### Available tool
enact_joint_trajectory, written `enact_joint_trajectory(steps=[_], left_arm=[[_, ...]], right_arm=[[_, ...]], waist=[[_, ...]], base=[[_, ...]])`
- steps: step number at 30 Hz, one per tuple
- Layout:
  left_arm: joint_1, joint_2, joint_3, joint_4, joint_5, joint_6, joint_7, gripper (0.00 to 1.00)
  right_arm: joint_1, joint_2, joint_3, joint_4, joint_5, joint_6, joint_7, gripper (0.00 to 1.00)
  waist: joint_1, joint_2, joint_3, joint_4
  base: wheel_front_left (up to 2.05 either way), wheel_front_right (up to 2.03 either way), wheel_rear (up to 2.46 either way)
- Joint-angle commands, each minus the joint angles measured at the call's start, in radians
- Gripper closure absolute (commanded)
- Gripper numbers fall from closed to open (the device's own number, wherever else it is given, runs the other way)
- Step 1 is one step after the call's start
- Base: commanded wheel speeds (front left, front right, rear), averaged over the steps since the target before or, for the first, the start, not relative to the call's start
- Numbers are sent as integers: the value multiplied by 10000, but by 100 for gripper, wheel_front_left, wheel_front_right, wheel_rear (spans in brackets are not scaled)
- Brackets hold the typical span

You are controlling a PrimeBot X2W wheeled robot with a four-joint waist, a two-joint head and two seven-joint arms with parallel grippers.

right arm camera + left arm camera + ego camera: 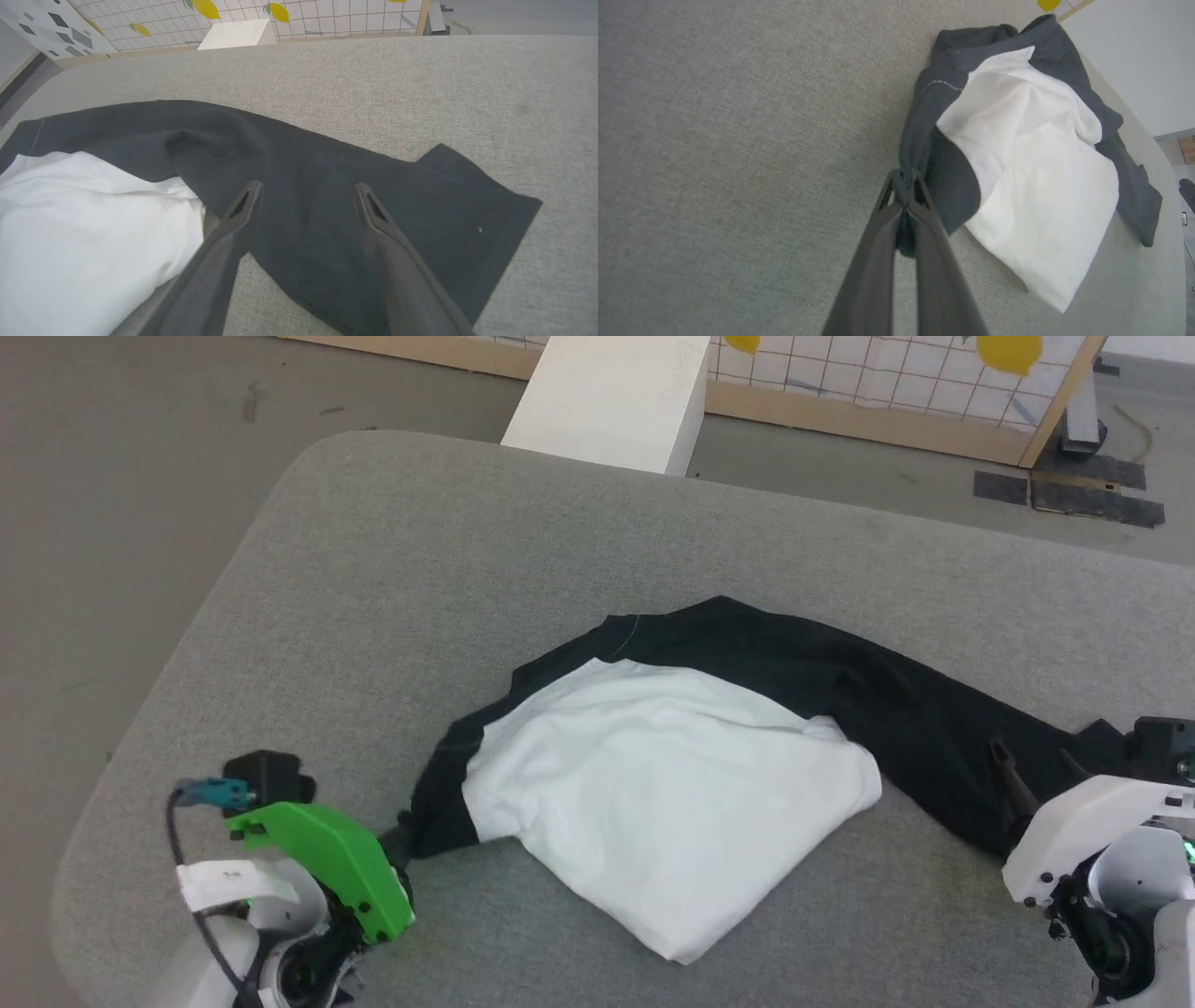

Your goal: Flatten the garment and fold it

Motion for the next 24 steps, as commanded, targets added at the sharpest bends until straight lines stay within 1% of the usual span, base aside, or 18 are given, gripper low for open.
enact_joint_trajectory(steps=[1, 3, 4, 7, 9, 11, 14, 16, 19, 24], left_arm=[[-16, -8, 279, -28, 30, -104, -478, 0], [-130, 67, 620, -80, 340, -292, -1332, 0], [-216, 196, 753, -116, 689, -384, -1864, 0], [-410, 442, 1232, -103, 1884, -569, -3976, 0], [-454, 490, 1467, -53, 2828, -544, -5667, 0], [-431, 377, 1605, 51, 3454, -461, -6650, 0], [-449, 6, 1847, 13, 4160, -484, -6977, 0], [-524, -376, 2157, -219, 4658, -634, -6999, 0], [-554, -1047, 2658, -468, 5323, -1064, -7005, 0], [-648, -1867, 3161, -184, 5876, -1844, -7007, 0]], right_arm=[[-13, -11, 63, 55, -4, -15, -54, 0], [-98, -11, 194, 27, -63, -15, -23, 0], [-163, -11, 263, 8, -96, -15, 5, 0], [-506, -11, 548, -72, -246, -15, 192, 0], [-931, -11, 832, -82, -506, -15, 512, 0], [-1447, -11, 1115, 20, -906, -15, 965, 0], [-2395, -50, 1633, 343, -1755, -15, 1754, 0], [-3084, -188, 1986, 770, -2265, -15, 2426, 0], [-4151, -518, 2705, 1515, -2820, -15, 3383, 0], [-5223, -1040, 3477, 2660, -3458, -15, 4795, 0]], waist=[[1, 0, 0, -32], [1, 0, 23, -73], [1, 0, 46, -91], [1, 0, 200, -155], [1, 0, 383, -200], [1, 0, 583, -216], [1, 0, 930, -190], [1, 0, 1185, -122], [1, 0, 1587, 13], [1, 0, 2055, 248]], base=[[0, 0, 0], [0, 0, 0], [0, 0, 0], [0, 0, 0], [0, 0, 0], [0, 0, 0], [0, 0, 0], [0, 0, 0], [0, 0, 0], [0, 0, 0]])
